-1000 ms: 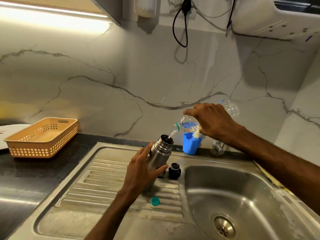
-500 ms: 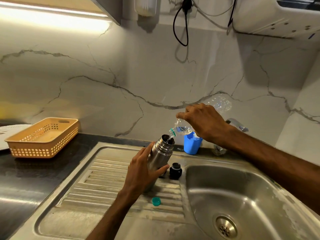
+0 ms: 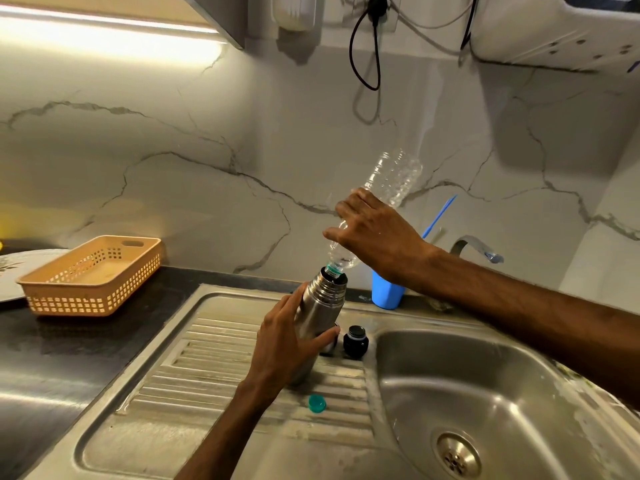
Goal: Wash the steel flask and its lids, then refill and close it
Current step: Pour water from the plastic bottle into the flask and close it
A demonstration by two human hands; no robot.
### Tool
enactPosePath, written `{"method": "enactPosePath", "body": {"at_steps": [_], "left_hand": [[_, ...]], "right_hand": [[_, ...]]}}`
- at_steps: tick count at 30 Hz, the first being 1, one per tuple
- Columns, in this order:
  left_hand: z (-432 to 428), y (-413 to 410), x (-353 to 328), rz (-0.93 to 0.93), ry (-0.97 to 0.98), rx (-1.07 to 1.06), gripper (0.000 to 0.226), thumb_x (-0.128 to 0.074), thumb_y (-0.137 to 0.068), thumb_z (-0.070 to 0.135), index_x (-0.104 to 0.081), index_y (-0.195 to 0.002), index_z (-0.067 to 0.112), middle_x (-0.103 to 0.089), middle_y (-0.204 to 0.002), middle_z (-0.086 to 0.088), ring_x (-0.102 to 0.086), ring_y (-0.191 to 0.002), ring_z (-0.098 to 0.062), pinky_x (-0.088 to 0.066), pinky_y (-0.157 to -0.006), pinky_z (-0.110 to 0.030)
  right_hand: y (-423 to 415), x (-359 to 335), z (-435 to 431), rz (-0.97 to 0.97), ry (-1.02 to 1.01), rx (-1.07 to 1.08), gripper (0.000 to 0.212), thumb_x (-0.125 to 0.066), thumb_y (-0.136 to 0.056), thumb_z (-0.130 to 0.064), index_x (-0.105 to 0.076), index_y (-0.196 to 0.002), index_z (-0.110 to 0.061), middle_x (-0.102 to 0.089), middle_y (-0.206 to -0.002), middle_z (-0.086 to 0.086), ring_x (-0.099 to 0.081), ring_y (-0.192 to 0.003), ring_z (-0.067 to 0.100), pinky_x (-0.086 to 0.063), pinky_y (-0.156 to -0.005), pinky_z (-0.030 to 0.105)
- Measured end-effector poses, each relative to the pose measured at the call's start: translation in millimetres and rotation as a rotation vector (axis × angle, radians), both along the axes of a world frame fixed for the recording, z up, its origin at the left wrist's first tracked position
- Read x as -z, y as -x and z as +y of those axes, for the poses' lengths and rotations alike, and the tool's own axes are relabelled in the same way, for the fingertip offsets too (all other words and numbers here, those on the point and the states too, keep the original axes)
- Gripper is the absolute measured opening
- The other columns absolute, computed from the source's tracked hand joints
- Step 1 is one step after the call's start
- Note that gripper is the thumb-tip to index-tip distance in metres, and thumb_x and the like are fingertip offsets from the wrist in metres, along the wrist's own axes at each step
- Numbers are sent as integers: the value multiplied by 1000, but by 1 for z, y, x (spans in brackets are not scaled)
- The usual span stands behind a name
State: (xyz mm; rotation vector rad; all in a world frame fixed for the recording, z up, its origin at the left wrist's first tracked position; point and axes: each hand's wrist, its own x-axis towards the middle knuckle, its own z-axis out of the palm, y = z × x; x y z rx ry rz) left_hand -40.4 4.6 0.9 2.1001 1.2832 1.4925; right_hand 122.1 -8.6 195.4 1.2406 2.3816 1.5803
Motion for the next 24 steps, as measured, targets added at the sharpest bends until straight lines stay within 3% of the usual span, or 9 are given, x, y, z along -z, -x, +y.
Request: {"method": "enactPosePath", "body": {"at_steps": [7,12,18,21,24], "left_hand": [[1,3,-1,-17,4,-24,102,-66,-66,81,-45,-147,23,-61,-137,2,-60,-116,-12,-58,-96,-42],[3,5,-1,-16,5,-58,97,-78,-69,68,-47,-147,19,-63,-134,-3,-61,-111,-15,-58,-94,-42],[6,11,0,-31,-2,-80,90,-81,-71,61,-48,-143,19,-65,-128,-1,-62,-105,-13,-59,-91,-37],[6,16,-1,-60,-2,-83,83,-83,-71,56,-52,-138,18,-66,-124,-3,-62,-102,-12,-57,-88,-31],[6,18,-1,-62,2,-90,77,-84,-72,53,-54,-134,19,-66,-120,0,-61,-98,-9,-54,-84,-23]], "right_hand": [[23,8,3,-253,-116,-3,36,-73,-86,-19,-63,-121,-24,-54,-139,17,-45,-136,35,-17,-122,53],[32,5,9,-305,-168,-3,43,-73,-87,-21,-59,-128,-24,-53,-141,15,-44,-138,34,-17,-121,54],[23,-9,11,74,93,4,57,-70,-87,-7,-50,-139,-22,-50,-140,15,-46,-133,32,-29,-116,48],[2,-10,11,378,299,109,64,-73,-82,-3,-49,-139,-21,-55,-122,7,-55,-113,24,-43,-94,36],[-25,7,11,679,463,118,73,-86,-71,-18,-52,-136,-23,-61,-120,3,-59,-105,20,-43,-81,29]]}}
